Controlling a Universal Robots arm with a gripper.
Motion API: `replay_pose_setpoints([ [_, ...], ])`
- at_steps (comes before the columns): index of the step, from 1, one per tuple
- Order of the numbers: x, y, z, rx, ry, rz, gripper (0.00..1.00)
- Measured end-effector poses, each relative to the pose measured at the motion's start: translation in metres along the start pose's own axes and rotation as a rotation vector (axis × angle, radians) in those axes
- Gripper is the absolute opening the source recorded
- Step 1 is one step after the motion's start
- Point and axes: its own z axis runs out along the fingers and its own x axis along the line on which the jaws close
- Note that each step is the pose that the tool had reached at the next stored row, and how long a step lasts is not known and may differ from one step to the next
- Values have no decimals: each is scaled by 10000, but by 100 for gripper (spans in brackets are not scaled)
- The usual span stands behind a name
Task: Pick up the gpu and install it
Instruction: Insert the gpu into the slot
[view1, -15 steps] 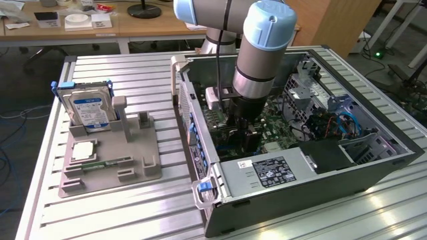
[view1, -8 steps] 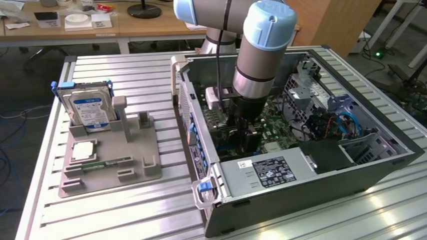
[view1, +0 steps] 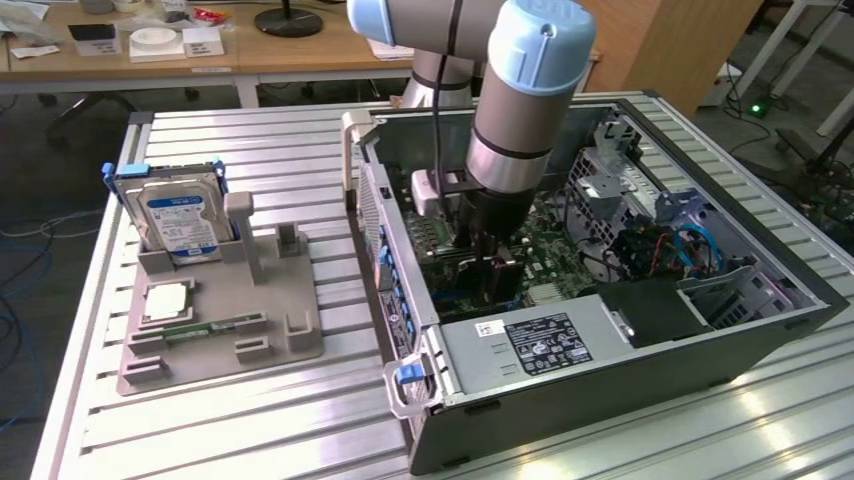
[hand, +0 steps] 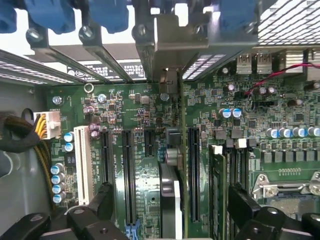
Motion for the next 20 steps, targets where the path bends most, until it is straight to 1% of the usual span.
replay_pose_setpoints([
  [15,-6,-2,-266,0,-3,0,99],
  [20,-7,-3,-328,-1,-1,0,99],
])
